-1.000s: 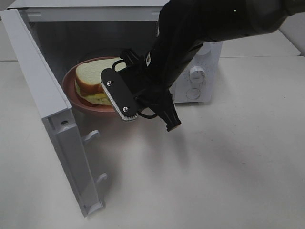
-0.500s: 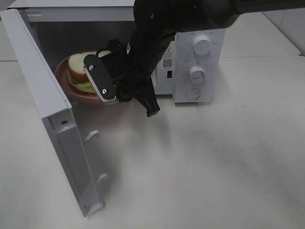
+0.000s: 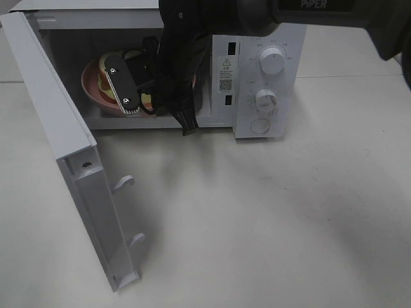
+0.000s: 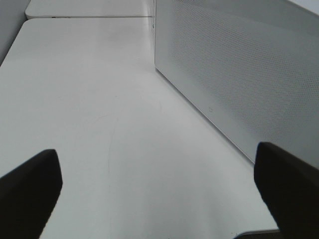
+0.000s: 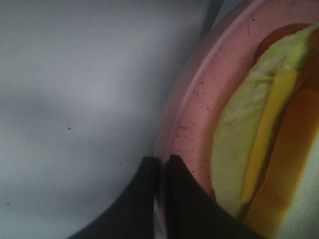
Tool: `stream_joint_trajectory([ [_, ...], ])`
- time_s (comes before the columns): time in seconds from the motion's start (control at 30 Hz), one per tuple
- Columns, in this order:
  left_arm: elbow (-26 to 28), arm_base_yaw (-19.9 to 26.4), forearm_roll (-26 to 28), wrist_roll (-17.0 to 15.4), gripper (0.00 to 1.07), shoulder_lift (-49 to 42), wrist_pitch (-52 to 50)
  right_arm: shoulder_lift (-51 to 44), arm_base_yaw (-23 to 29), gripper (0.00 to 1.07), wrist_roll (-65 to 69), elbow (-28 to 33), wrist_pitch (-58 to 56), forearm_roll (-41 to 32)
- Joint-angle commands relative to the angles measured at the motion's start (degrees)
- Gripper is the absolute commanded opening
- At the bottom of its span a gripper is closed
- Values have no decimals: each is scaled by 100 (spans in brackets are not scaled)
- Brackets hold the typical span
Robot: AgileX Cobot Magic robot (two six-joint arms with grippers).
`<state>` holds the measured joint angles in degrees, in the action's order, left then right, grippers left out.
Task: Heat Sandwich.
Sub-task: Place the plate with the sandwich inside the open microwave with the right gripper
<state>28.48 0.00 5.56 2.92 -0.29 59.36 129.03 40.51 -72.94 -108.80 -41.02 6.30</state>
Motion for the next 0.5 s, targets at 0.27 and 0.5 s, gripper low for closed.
stream_joint_trajectory([
  [0.27,-23,-23,23,-17,105,-149,-40,728,-63,1,344,-1175,-166,115],
  [0.5,-23,-23,23,-17,105,-149,-40,1163,-63,1,407,-1816,-155,155],
])
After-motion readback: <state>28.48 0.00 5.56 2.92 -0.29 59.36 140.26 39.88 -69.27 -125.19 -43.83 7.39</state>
